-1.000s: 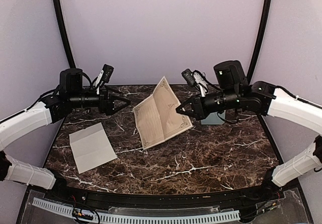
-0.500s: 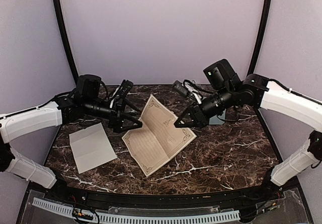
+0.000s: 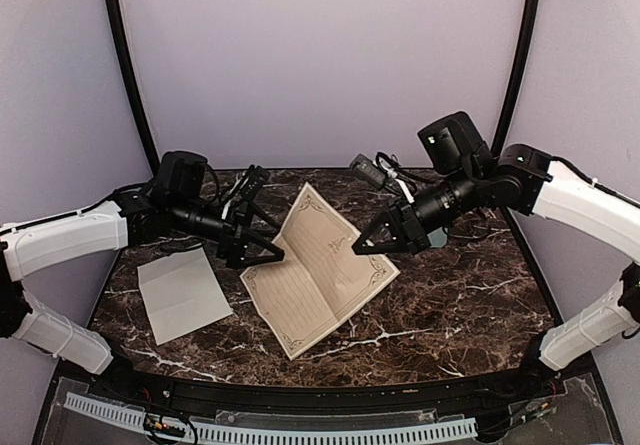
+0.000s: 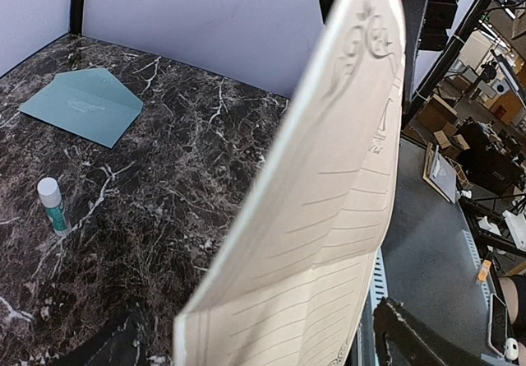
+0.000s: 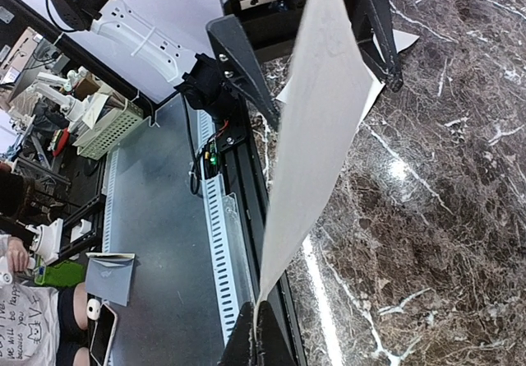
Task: Place the letter into the envelope and seal it
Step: Fold the letter.
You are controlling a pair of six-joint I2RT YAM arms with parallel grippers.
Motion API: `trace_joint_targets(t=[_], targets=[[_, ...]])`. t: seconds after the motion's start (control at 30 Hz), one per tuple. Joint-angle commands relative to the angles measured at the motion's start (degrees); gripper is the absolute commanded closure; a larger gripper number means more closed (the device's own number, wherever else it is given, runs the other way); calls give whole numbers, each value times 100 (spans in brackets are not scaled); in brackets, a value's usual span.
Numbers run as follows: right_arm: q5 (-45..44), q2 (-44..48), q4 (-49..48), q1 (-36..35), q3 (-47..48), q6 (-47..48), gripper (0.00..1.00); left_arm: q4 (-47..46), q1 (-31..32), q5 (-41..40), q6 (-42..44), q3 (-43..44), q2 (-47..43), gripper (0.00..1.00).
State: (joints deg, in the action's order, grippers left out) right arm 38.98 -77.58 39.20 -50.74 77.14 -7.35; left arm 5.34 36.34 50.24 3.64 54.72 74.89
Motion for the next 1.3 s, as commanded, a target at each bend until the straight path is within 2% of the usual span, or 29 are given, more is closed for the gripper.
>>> trace_joint_targets(t=[0.0,0.17,0.43,0.7,0.97,1.03,1.27], targets=[[344,208,42,11,179,17,100,-44,20,-54,-57,139,-201,7],[386,428,-68,7,68,-11,100,85,21,-201,-24,191,-115,6],[85,446,5,7,-120,15,100,-28,23,478,-83,164,-134,7],[160,416,45,6,-83,82,100,-80,18,856,-205,190,12,23],[247,355,168,8,-21,185,100,-169,20,988,-308,179,106,47],[282,336,200,11,1,190,100,-192,21,1002,-333,182,123,50],[328,271,252,10,19,235,100,-278,16,1076,-338,167,177,51]])
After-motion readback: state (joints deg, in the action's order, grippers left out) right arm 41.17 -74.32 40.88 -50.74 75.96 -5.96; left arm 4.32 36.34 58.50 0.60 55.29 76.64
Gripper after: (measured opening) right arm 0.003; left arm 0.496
